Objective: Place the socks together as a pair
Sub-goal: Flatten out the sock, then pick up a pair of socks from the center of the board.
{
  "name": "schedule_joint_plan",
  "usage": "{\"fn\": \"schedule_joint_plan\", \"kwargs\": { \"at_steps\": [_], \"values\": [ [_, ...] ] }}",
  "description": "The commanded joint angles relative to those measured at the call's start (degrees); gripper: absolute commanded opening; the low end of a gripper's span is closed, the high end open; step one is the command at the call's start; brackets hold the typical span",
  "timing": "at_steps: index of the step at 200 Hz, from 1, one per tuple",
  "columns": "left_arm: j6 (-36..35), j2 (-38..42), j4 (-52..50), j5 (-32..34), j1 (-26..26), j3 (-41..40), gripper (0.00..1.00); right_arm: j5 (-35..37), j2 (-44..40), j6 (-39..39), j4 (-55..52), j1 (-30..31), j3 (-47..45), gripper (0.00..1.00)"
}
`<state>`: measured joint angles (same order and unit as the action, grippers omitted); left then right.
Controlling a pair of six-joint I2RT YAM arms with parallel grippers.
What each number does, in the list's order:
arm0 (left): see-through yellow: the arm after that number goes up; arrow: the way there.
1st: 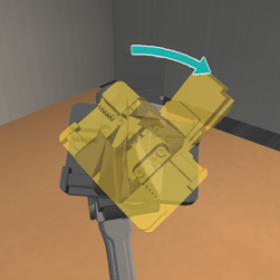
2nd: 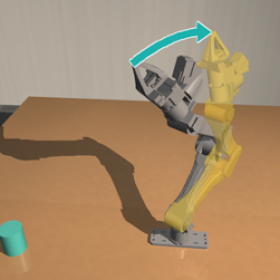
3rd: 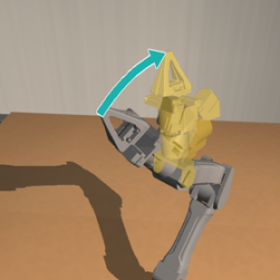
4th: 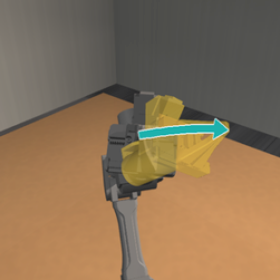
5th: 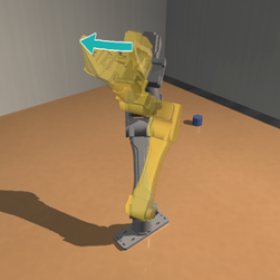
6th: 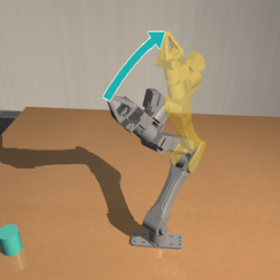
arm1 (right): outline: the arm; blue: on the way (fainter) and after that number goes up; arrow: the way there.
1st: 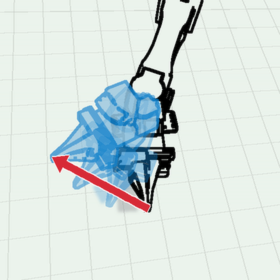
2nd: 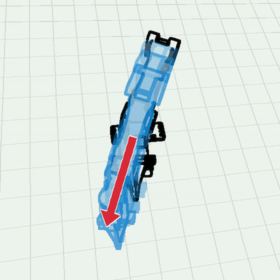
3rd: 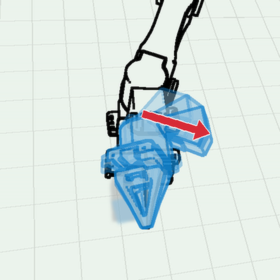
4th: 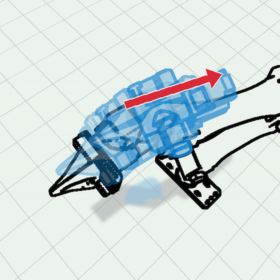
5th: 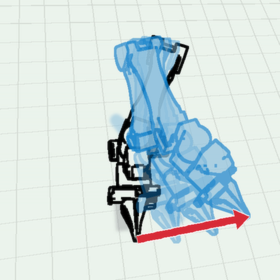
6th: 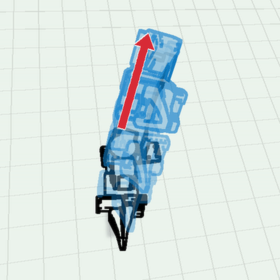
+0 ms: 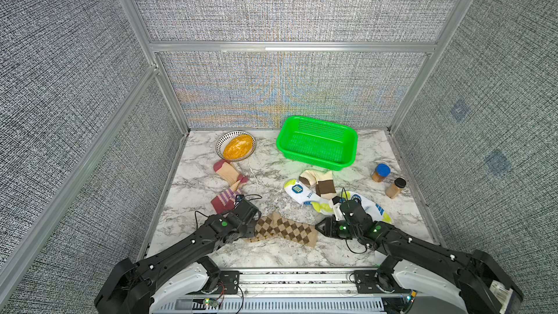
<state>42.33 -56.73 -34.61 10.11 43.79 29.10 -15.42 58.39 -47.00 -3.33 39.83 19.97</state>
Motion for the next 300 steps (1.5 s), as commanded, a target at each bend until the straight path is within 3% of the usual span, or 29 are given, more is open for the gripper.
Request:
{"fn": "schedule_joint_plan", "kwargs": {
  "at_steps": [1,36,64,78,110,199,246,271,300],
  "values": [
    [0.33,1.54,-1.16,0.24,-0.02,2.53,0.68,2.68,-1.71,2.99,-5.10,-0.22,2.93,0.55],
    [-2.51,4.57,-1.35,-2.47,-0.01,6.40,0.77,8.07,-4.24,7.49,-11.54,-2.26,8.19,0.62],
    [-1.09,5.97,-2.91,-0.15,-0.02,5.40,0.85,3.91,-2.28,9.29,-10.93,-4.62,9.52,0.63],
    [0.06,5.78,-3.78,-0.38,-0.11,4.02,0.97,-1.54,-0.51,9.32,-8.07,-4.61,8.32,0.64],
    [3.53,5.53,-2.56,-2.16,-0.11,-0.85,0.97,-6.44,1.13,4.55,-0.81,-1.15,2.40,0.65],
    [6.62,-3.19,8.07,-2.73,-0.06,-6.46,0.95,-3.80,9.67,-1.22,7.04,5.32,-1.84,0.65],
    [6.48,-9.94,13.05,-4.61,-0.06,-6.32,0.84,-2.96,11.24,-2.96,8.20,7.25,-1.80,0.62],
    [5.20,-12.34,14.37,-7.05,-0.11,-5.90,0.66,-2.90,12.61,-3.41,9.09,7.80,-1.93,0.58],
    [4.84,-12.69,16.50,-10.24,-0.11,-7.25,0.44,-2.97,14.16,-3.91,11.32,8.24,-2.21,0.46]
  ]
}}
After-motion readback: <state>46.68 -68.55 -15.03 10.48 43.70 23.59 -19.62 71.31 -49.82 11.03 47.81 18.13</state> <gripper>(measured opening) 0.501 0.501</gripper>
